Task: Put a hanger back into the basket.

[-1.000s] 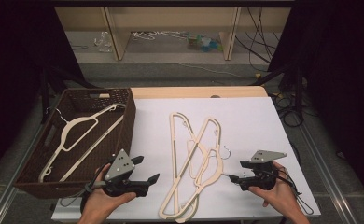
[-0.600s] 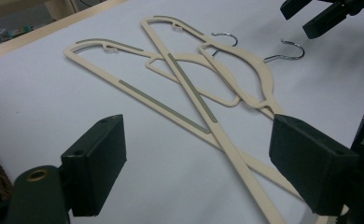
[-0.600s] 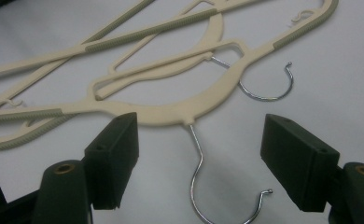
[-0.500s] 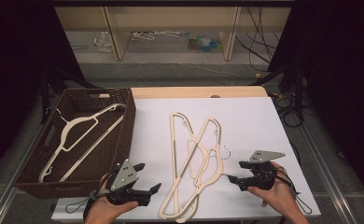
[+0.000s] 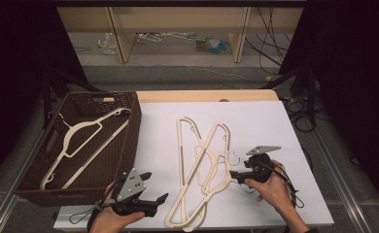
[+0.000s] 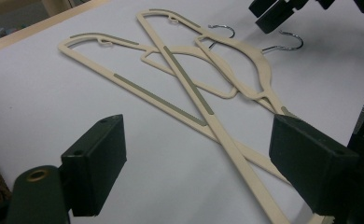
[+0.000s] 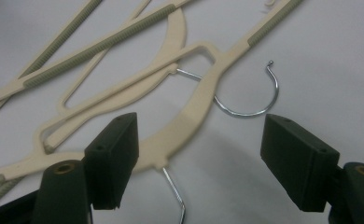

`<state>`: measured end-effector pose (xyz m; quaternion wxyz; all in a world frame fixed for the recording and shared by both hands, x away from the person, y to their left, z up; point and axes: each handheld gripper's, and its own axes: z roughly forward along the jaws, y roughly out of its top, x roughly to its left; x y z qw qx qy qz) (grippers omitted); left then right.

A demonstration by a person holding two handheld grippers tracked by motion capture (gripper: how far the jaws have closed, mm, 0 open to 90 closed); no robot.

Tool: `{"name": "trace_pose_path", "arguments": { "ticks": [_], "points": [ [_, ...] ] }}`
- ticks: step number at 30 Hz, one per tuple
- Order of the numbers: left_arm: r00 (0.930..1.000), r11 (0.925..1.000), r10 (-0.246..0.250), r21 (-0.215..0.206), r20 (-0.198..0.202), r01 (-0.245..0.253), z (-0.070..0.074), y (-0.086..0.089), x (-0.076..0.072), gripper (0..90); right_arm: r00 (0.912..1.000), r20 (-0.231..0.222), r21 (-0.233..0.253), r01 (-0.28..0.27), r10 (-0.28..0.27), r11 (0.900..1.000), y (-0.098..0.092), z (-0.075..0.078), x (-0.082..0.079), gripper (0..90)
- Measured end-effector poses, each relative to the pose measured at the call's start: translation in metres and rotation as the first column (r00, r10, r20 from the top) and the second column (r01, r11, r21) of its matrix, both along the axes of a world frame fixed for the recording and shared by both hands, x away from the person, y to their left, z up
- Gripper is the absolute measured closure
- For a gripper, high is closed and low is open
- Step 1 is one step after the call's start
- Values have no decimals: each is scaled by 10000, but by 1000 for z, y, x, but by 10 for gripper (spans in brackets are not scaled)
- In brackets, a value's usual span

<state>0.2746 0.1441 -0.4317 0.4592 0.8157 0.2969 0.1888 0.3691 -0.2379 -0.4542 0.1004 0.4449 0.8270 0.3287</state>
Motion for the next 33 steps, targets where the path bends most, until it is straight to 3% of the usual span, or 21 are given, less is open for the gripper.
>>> {"name": "trace_pose_path", "arguments": {
  "ticks": [3, 5, 7, 9, 13, 17, 18, 20, 24, 28, 31, 33],
  "points": [
    [9999, 9998, -108, 147, 12, 108, -1, 0, 1, 189, 9998, 128, -142, 127, -125, 9998, 9, -5, 6, 298],
    [10000, 9999, -23, 98, -60, 24, -2, 0, 0, 189, 9990, -273, -190, 338, -343, 9992, 15, -7, 9, 302],
    [10000, 9999, -22, 138, -67, 23, -3, 0, 1, 189, 9995, -203, -267, 240, -245, 9994, 16, -9, 11, 303],
    [9999, 9999, -27, 142, -126, 28, -4, -1, 1, 190, 9966, -560, -362, 587, -607, 9976, 22, -10, 12, 306],
    [9998, 9991, -137, 394, -111, 141, -5, -1, 1, 190, 9978, -511, -611, 387, -418, 9974, 26, -11, 16, 317],
    [9998, 9995, -152, 270, -132, 156, -5, -2, 0, 191, 9977, -484, -682, 439, -473, 9967, 32, -15, 21, 346],
    [9998, 9987, -162, 473, -85, 166, -4, 0, 1, 191, 9974, -530, -733, 448, -488, 9963, 33, -15, 22, 349],
    [9998, 9991, -170, 381, -111, 174, -5, 0, 1, 191, 9931, -942, -904, 613, -698, 9940, 37, -14, 22, 356],
    [9999, 9998, -105, 161, -137, 107, -5, -1, 1, 191, 9960, -814, -1568, 230, -362, 9874, 45, -17, 24, 367],
    [9999, 9994, -128, 323, -105, 132, -5, -1, 0, 191, 9959, -878, -1910, 64, -235, 9816, 48, -16, 23, 362],
    [9997, 9990, -202, 388, -126, 207, -5, -1, 0, 191, 9939, -1011, -2008, 240, -451, 9793, 51, -15, 20, 363],
    [9997, 9995, -164, 257, -160, 168, -6, -2, 0, 191, 9949, -959, -2159, 96, -310, 9764, 53, -16, 20, 361]
  ]
}}
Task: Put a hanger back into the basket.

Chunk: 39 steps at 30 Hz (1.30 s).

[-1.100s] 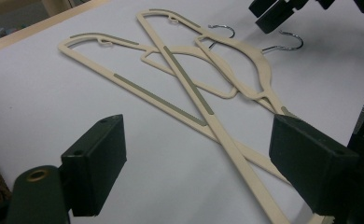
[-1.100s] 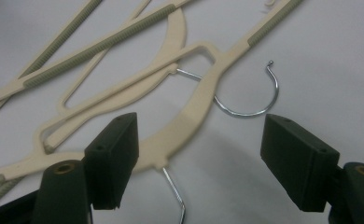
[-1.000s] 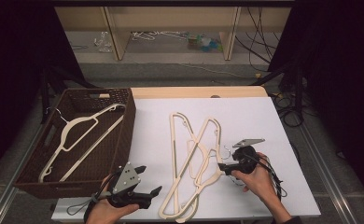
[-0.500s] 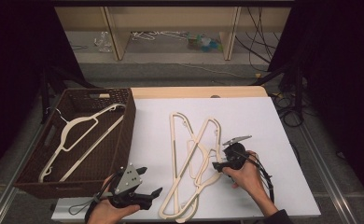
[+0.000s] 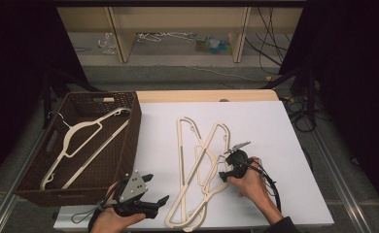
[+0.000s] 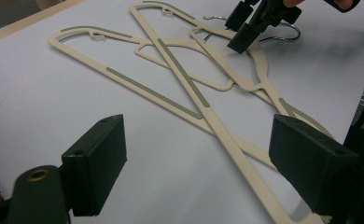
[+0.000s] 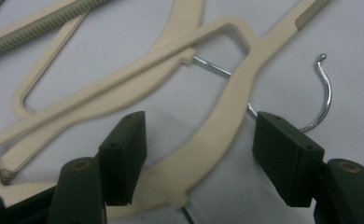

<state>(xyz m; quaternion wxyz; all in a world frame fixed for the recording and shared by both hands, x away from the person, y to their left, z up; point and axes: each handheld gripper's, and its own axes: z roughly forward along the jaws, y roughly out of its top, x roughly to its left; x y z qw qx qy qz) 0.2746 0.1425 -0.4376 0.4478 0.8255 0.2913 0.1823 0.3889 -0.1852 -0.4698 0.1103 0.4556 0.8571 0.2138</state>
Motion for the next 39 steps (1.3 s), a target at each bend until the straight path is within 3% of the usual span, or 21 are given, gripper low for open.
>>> {"name": "trace_pose_path", "arguments": {
  "ticks": [3, 5, 7, 9, 10, 12, 13, 15, 20, 25, 32, 33, 34, 36, 39],
  "points": [
    [10000, 10000, -8, -91, -72, 7, -1, 0, 0, 193, 9995, -322, -163, 54, -59, 9999, 3, 2, -2, 362],
    [10000, 9999, -53, 155, -42, 54, -2, 0, 1, 195, 9998, -138, -187, -154, 152, 9997, 2, 1, 0, 363],
    [9998, 10000, -32, 46, -197, 33, -3, -2, 1, 195, 9998, -161, -205, -152, 149, 9997, 2, 1, 0, 364],
    [9998, 9999, -81, 98, -201, 83, -5, -4, 1, 198, 9990, -437, -191, 26, -35, 9998, 4, 2, -1, 367],
    [9996, 9991, -224, 353, -199, 231, -5, -4, 1, 198, 9989, -477, -232, 30, -41, 9997, 4, 3, -1, 370],
    [9994, 9990, -263, 354, -221, 271, -5, -4, 0, 199, 9994, -287, -312, -206, 197, 9993, 3, 2, 2, 373],
    [9994, 9990, -262, 352, -212, 269, -5, -4, 1, 198, 9986, -524, -328, -41, 24, 9995, 4, 3, 1, 373],
    [9993, 9992, -272, 281, -276, 279, -5, -4, 0, 199, 9993, -333, -324, -169, 158, 9993, 4, 2, 3, 377],
    [9994, 9993, -261, 267, -244, 268, -5, -4, 0, 201, 9989, -340, -412, -325, 311, 9986, 3, 2, 4, 402],
    [9993, 9993, -268, 263, -255, 275, -5, -3, 0, 202, 9980, -483, -370, -437, 419, 9984, -2, 4, 7, 485],
    [9995, 9991, -221, 345, -208, 228, -5, -3, 1, 204, 9982, -574, -202, -181, 169, 9996, -4, 5, 9, 519],
    [9996, 9997, -170, 156, -205, 173, -6, -4, 1, 205, 9983, -565, -194, -157, 145, 9997, -5, 5, 10, 522],
    [9996, 9990, -239, 372, -165, 245, -6, -3, 1, 205, 9976, -679, -159, -144, 132, 9998, -5, 5, 10, 527],
    [9995, 9988, -253, 413, -179, 261, -6, -4, 1, 205, 9980, -633, -45, 0, -3, 10000, -6, 5, 11, 531],
    [9994, 9997, -213, 82, -267, 215, -7, -6, 0, 205, 9974, -718, 7, 19, -19, 10000, -6, 5, 13, 528]
  ]
}}
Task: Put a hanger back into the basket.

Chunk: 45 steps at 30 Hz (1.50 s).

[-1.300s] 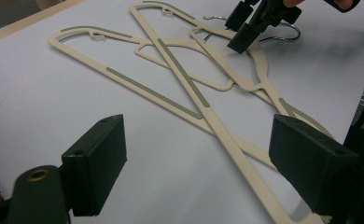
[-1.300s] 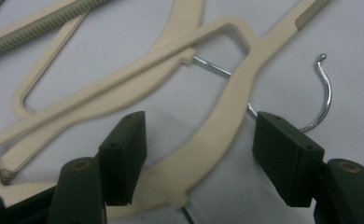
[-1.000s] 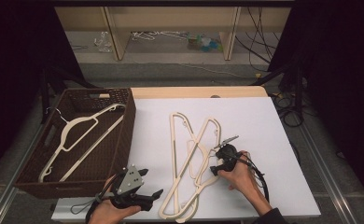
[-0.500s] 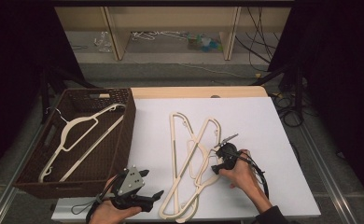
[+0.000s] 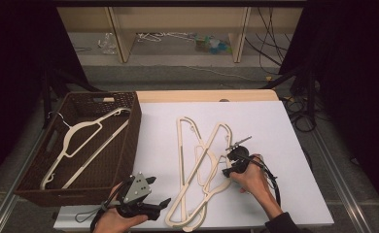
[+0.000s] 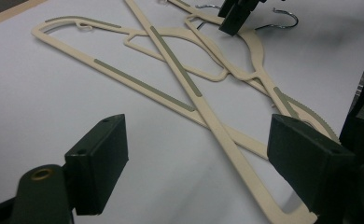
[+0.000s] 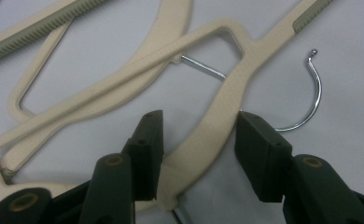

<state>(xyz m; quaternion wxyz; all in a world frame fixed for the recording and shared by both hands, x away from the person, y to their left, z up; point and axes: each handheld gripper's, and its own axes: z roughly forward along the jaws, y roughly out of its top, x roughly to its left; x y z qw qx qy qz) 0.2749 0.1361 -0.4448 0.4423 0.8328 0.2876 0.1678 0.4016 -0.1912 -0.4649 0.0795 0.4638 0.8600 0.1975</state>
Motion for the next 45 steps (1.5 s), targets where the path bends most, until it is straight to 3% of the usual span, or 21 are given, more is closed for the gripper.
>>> {"name": "trace_pose_path", "arguments": {
  "ticks": [3, 7, 18, 20, 22, 23, 25, 28, 29, 33, 36, 40, 45],
  "points": [
    [9999, 9997, -94, 245, 37, 93, 1, 2, 0, 206, 10000, 16, 37, 6, -6, 10000, 0, 0, 1, 527],
    [9999, 9996, -109, 267, -7, 109, 1, 2, 1, 207, 9999, -19, 13, 133, -133, 9999, 2, 0, 2, 528],
    [10000, 10000, -7, 59, -73, 7, 0, 2, 1, 208, 9991, 11, -392, -420, 421, 9983, 2, 1, 5, 579],
    [10000, 9995, -65, 322, 44, 63, 0, 3, 1, 209, 9995, 37, -314, -317, 318, 9990, 2, 1, 5, 597],
    [10000, 9999, 50, 105, 15, -51, -1, 2, 1, 209, 9998, -30, -384, -211, 210, 9990, 2, 2, 6, 593],
    [10000, 9995, -43, 298, 41, 42, 0, 3, 2, 210, 9999, -111, -342, -30, 26, 9994, 3, 2, 6, 575],
    [10000, 9997, -79, 231, 23, 78, 0, 3, 2, 210, 9998, -168, -163, 48, -50, 9999, 3, 2, 6, 555],
    [10000, 9998, 13, 181, 37, -14, 0, 3, 2, 211, 9994, -323, -509, 136, -152, 9986, 6, 3, 4, 594],
    [10000, 9998, 9, 181, 23, -10, 0, 3, 2, 211, 9995, -269, -466, -169, 157, 9988, 4, 3, 6, 598],
    [9999, 9996, -106, 249, -41, 107, 0, 3, 2, 211, 9986, -193, -612, -503, 492, 9969, 3, 4, 5, 647],
    [10000, 9996, -78, 282, 36, 76, 1, 4, 1, 211, 9957, -314, -452, -885, 871, 9951, -1, 5, 6, 728],
    [10000, 9998, -31, 183, 28, 30, 0, 4, 2, 211, 9932, -89, -481, -1162, 1159, 9921, -2, 4, 6, 735],
    [10000, 9998, -74, 208, -33, 74, 0, 4, 2, 213, 9891, -226, -476, -1465, 1456, 9881, -3, 5, 7, 736]
  ]
}}
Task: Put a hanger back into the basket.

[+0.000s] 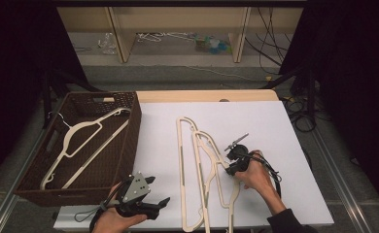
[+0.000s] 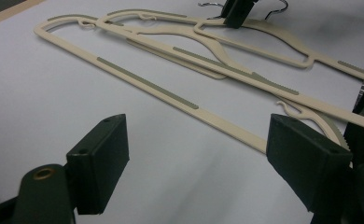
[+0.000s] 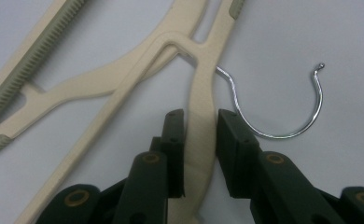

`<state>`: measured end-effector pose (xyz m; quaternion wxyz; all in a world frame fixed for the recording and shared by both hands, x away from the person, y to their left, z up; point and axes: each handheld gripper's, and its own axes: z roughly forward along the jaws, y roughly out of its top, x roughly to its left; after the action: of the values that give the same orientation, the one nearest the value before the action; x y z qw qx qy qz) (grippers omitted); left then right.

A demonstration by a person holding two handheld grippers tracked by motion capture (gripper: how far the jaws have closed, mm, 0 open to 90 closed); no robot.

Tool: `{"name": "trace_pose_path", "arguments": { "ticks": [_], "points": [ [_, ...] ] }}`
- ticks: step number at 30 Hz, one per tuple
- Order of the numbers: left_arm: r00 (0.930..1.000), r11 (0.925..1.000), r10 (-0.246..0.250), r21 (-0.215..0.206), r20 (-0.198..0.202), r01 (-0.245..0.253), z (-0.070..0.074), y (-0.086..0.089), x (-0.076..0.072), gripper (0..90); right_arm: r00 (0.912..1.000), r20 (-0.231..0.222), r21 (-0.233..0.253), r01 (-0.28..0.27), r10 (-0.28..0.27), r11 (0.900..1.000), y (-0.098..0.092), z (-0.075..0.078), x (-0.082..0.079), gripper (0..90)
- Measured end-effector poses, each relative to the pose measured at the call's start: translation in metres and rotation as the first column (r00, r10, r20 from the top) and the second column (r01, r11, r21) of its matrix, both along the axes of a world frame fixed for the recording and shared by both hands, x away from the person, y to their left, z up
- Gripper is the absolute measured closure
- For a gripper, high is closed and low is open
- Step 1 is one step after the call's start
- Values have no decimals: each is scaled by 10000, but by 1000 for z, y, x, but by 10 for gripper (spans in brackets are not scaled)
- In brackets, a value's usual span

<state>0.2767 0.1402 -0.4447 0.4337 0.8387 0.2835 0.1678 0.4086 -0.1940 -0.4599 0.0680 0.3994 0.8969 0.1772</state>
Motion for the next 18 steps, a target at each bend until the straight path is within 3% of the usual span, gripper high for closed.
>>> {"name": "trace_pose_path", "arguments": {
  "ticks": [8, 10, 11, 16, 17, 18],
  "points": [
    [9999, 9999, 123, -71, 68, -122, 0, -1, 2, 213, 9961, 64, -35, -879, 880, 9961, 5, 2, -2, 748],
    [9999, 9999, 72, 86, 105, -73, 1, -2, 5, 213, 9943, 187, -103, -1046, 1048, 9945, 7, 4, -3, 748],
    [9997, 9998, 188, -91, 175, -186, 1, -4, 7, 215, 9929, 203, -174, -1168, 1172, 9930, 8, 4, -3, 748],
    [9990, 9999, 132, -79, 422, -129, 7, -11, 20, 227, 9873, 394, -346, -1523, 1536, 9877, 16, 11, -5, 748],
    [9986, 9993, 257, -265, 456, -245, 8, -15, 25, 227, 9867, 388, -400, -1565, 1581, 9869, 18, 12, -6, 748],
    [9991, 9997, 156, -194, 395, -149, 9, -23, 36, 229, 9838, 468, -515, -1704, 1728, 9840, 22, 15, -6, 748]
  ]
}}
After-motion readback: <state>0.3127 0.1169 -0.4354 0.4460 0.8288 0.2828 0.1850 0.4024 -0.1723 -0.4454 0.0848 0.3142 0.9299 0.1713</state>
